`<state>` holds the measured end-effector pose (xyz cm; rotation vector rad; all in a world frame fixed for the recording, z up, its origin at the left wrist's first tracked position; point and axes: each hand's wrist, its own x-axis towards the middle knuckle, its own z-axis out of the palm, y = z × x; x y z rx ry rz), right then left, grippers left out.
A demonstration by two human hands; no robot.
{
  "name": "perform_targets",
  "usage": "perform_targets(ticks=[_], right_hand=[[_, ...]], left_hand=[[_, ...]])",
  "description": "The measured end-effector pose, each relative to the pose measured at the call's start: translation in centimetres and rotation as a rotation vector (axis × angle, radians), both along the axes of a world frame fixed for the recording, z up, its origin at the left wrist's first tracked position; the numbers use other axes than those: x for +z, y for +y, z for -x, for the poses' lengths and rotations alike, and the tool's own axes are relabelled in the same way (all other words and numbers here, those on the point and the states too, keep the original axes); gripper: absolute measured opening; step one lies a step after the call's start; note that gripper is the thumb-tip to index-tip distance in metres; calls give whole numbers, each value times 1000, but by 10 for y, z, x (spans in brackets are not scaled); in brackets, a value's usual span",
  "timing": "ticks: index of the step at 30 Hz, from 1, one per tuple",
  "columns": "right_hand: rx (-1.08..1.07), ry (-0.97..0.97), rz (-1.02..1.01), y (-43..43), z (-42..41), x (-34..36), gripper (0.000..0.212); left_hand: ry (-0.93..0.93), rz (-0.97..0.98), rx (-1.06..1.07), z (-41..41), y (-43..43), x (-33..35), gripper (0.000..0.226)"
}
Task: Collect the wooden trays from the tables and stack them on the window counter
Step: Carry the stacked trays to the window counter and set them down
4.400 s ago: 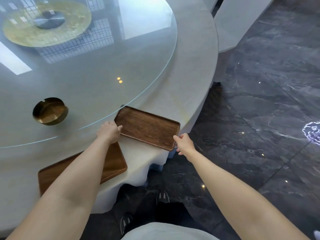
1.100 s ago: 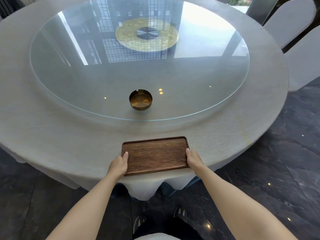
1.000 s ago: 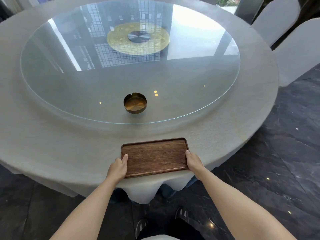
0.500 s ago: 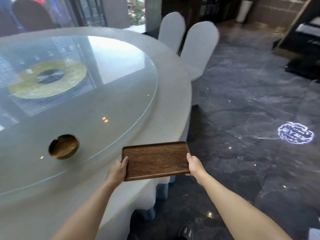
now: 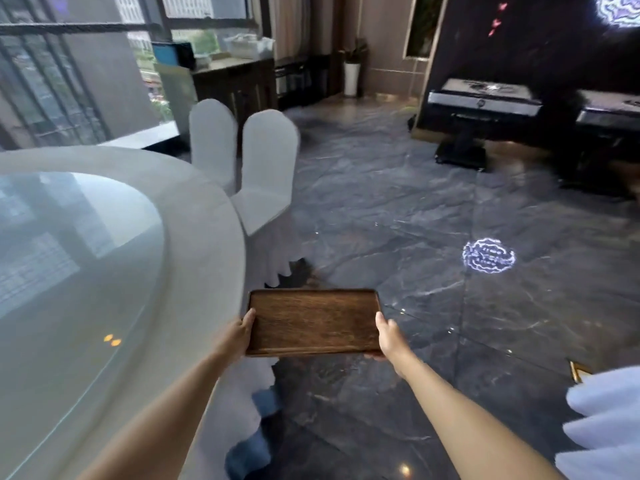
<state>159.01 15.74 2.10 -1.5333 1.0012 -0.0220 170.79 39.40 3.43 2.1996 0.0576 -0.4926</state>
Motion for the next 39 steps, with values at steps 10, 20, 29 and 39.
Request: perform_targets(ticks=[10, 20, 29, 39], right_hand=[[-156, -81, -7, -177, -118, 3, 53], [-258, -134, 59, -360, -313, 49, 47], [-179, -51, 59, -511, -480, 33, 43], [52, -86, 197, -697, -725, 57, 42]], left_hand=[[-127, -85, -220, -155, -190, 18, 46], [-180, -1, -268, -376, -392, 42, 46], [-152, -49, -219, -535, -534, 27, 48], [-152, -76, -56, -730, -687, 59, 46]])
